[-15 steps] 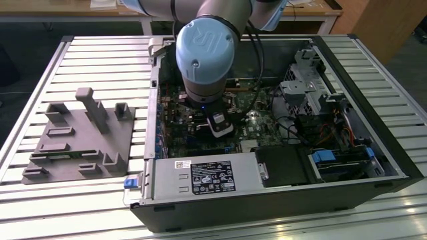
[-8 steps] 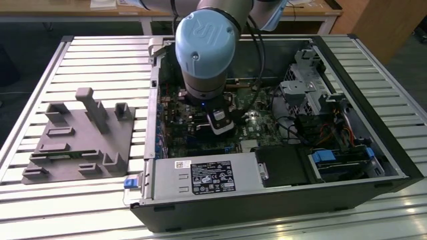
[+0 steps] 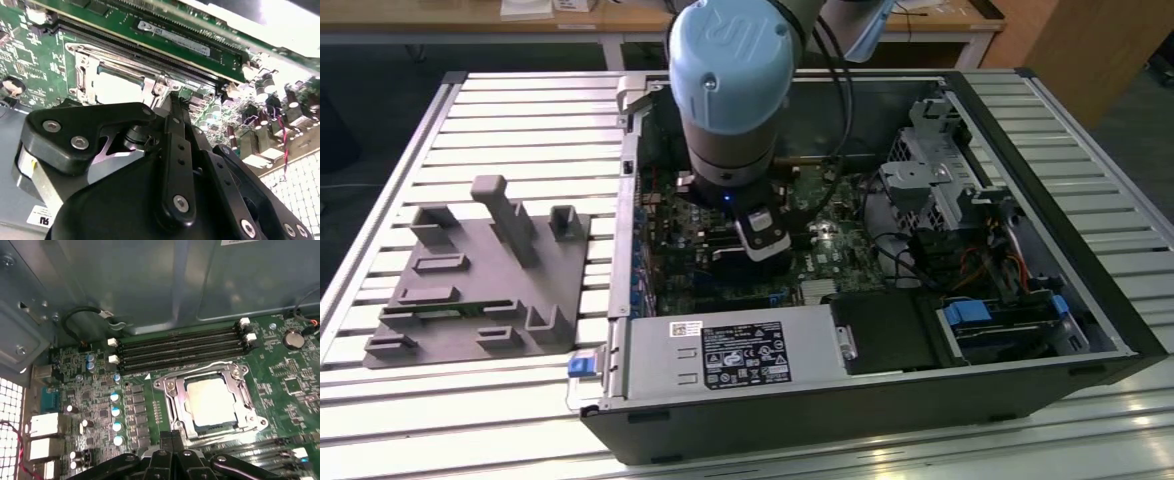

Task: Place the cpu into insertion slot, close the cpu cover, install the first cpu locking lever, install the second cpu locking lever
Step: 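Install the second cpu locking lever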

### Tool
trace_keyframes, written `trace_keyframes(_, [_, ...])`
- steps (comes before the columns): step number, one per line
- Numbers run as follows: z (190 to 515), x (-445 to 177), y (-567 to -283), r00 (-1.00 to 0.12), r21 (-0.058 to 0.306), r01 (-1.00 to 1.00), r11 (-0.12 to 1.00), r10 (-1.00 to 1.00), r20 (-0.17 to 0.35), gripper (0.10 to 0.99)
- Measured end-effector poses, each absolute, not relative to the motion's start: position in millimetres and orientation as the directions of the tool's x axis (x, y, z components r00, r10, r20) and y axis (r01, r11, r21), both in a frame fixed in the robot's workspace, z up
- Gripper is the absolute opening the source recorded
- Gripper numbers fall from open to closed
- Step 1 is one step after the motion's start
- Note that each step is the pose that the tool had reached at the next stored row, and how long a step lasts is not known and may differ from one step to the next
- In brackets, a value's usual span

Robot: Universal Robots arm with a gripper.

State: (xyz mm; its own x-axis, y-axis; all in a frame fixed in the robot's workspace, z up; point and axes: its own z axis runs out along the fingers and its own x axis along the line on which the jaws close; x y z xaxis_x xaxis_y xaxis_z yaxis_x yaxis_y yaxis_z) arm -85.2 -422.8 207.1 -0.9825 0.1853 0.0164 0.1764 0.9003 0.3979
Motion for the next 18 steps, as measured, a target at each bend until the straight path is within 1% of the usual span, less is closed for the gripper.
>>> trace_keyframes(3, [209.6, -84.7, -422.8, -0.982, 0.37, 0.179, 0.912, 0.189, 0.011, 0.106])
trace_keyframes(6, [210.8, -84.3, -422.8, -0.981, 0.332, 0.183, 0.926, 0.193, 0.003, 0.106])
trace_keyframes(7, [210.9, -84.0, -422.8, -0.981, 0.325, 0.184, 0.928, 0.194, 0.001, 0.106])
trace_keyframes(13, [210.9, -84.1, -422.3, -0.981, 0.322, 0.184, 0.929, 0.194, 0.001, 0.106])
trace_keyframes(18, [210.9, -84.1, -413.3, -0.981, 0.32, 0.184, 0.929, 0.194, 0.0, 0.106])
